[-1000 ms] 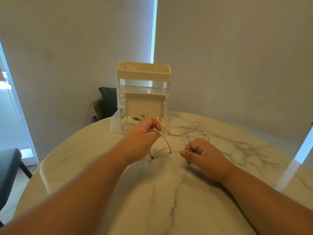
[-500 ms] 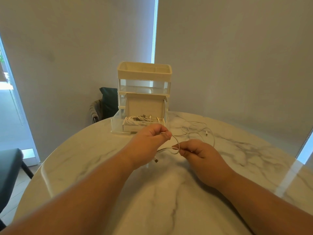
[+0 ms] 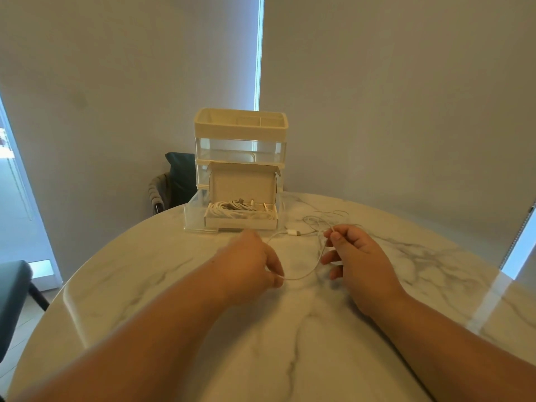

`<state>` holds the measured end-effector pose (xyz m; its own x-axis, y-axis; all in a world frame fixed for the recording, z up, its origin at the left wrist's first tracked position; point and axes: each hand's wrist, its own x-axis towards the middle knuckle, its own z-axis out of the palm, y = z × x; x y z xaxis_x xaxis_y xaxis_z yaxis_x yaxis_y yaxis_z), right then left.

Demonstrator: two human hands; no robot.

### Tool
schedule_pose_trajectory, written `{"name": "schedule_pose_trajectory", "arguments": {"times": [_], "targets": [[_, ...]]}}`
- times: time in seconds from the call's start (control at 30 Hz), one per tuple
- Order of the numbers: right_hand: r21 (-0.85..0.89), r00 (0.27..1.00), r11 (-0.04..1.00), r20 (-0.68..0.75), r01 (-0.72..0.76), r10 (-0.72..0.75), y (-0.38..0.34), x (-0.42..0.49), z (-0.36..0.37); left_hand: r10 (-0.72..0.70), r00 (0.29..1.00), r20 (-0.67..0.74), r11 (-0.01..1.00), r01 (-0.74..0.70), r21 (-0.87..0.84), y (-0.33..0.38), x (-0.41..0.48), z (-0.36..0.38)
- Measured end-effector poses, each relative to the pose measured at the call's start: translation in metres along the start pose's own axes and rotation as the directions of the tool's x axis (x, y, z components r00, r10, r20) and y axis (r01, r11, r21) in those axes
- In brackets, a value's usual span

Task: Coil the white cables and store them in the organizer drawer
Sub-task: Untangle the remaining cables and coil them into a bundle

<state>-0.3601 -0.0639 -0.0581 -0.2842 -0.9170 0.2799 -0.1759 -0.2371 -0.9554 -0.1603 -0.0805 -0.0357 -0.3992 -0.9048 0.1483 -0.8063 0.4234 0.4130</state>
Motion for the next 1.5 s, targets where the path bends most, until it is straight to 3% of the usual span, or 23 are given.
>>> {"name": "schedule_pose_trajectory", "arguments": {"times": [0.1, 0.17, 0.3, 0.43, 0.5, 0.57, 0.73, 0.87, 0.93, 1.0, 1.07, 1.13, 1.17, 1.2, 1.23, 1.33, 1.4, 1.5], "targets": [[0.061, 1.0, 0.998, -0.008, -0.001, 0.001, 0.002, 0.002, -0.001, -0.023, 0.997, 0.068, 0.995, 0.03, -0.09, -0.005, 0.004, 0.001], [0.05, 0.999, 0.999, -0.042, -0.007, 0.009, 0.006, 0.006, -0.004, -0.048, 0.999, -0.014, 0.975, 0.044, -0.219, -0.01, 0.006, -0.001], [-0.153, 0.998, 0.988, -0.058, -0.003, -0.006, 0.015, 0.014, -0.013, -0.159, 0.964, -0.213, 0.859, 0.028, -0.512, -0.017, 0.007, -0.008], [-0.247, 0.999, 0.968, 0.038, 0.045, -0.036, 0.009, 0.01, -0.014, -0.194, 0.941, -0.276, 0.643, -0.091, -0.761, -0.013, 0.006, -0.016], [-0.264, 0.99, 0.961, 0.137, 0.079, -0.044, 0.006, 0.005, -0.013, -0.26, 0.942, -0.211, 0.478, -0.065, -0.876, -0.009, 0.008, -0.021], [-0.246, 0.991, 0.966, 0.128, 0.079, -0.049, 0.005, 0.004, -0.013, -0.317, 0.939, -0.132, 0.346, -0.015, -0.938, -0.009, 0.009, -0.025], [-0.147, 0.992, 0.989, -0.126, -0.001, -0.018, 0.01, 0.018, -0.02, -0.365, 0.916, -0.167, 0.363, -0.025, -0.931, -0.026, 0.004, -0.037], [-0.143, 0.979, 0.99, -0.203, -0.004, -0.026, 0.015, 0.025, -0.03, -0.28, 0.892, -0.355, 0.788, 0.002, -0.616, -0.033, 0.003, -0.036], [0.032, 0.981, 0.999, -0.191, -0.013, 0.019, 0.012, 0.023, -0.029, -0.256, 0.872, -0.418, 0.838, -0.016, -0.546, -0.034, 0.005, -0.031], [0.08, 0.987, 0.997, -0.155, -0.017, 0.029, 0.018, 0.026, -0.029, -0.287, 0.852, -0.437, 0.79, -0.046, -0.611, -0.032, 0.008, -0.03], [-0.145, 0.997, 0.989, -0.062, 0.042, -0.051, 0.018, 0.026, -0.035, -0.383, 0.83, -0.406, 0.655, -0.066, -0.753, -0.03, 0.011, -0.032], [-0.441, 0.964, 0.861, 0.189, 0.253, -0.187, 0.019, 0.024, -0.04, -0.474, 0.837, -0.272, 0.394, -0.074, -0.916, -0.03, 0.014, -0.037], [-0.487, 0.946, 0.827, 0.286, 0.282, -0.154, 0.017, 0.022, -0.041, -0.469, 0.869, -0.156, 0.243, -0.042, -0.969, -0.029, 0.013, -0.038], [-0.502, 0.929, 0.825, 0.363, 0.26, -0.072, 0.014, 0.02, -0.04, -0.427, 0.903, -0.046, 0.156, 0.023, -0.988, -0.028, 0.011, -0.039], [-0.568, 0.915, 0.776, 0.402, 0.274, -0.029, 0.014, 0.02, -0.037, -0.376, 0.926, 0.038, 0.172, 0.11, -0.979, -0.027, 0.008, -0.038], [-0.773, 0.938, 0.563, 0.347, 0.292, -0.01, 0.019, 0.026, -0.03, -0.238, 0.961, 0.138, 0.41, 0.228, -0.883, -0.026, 0.001, -0.032], [-0.858, 0.978, 0.486, 0.207, 0.166, 0.03, 0.014, 0.024, -0.024, -0.14, 0.981, 0.137, 0.417, 0.184, -0.89, -0.019, -0.001, -0.032], [-0.788, 0.978, 0.582, 0.13, 0.2, -0.161, 0.005, 0.014, -0.017, -0.033, 0.984, 0.177, 0.312, 0.178, -0.933, -0.009, -0.003, -0.028]]}}
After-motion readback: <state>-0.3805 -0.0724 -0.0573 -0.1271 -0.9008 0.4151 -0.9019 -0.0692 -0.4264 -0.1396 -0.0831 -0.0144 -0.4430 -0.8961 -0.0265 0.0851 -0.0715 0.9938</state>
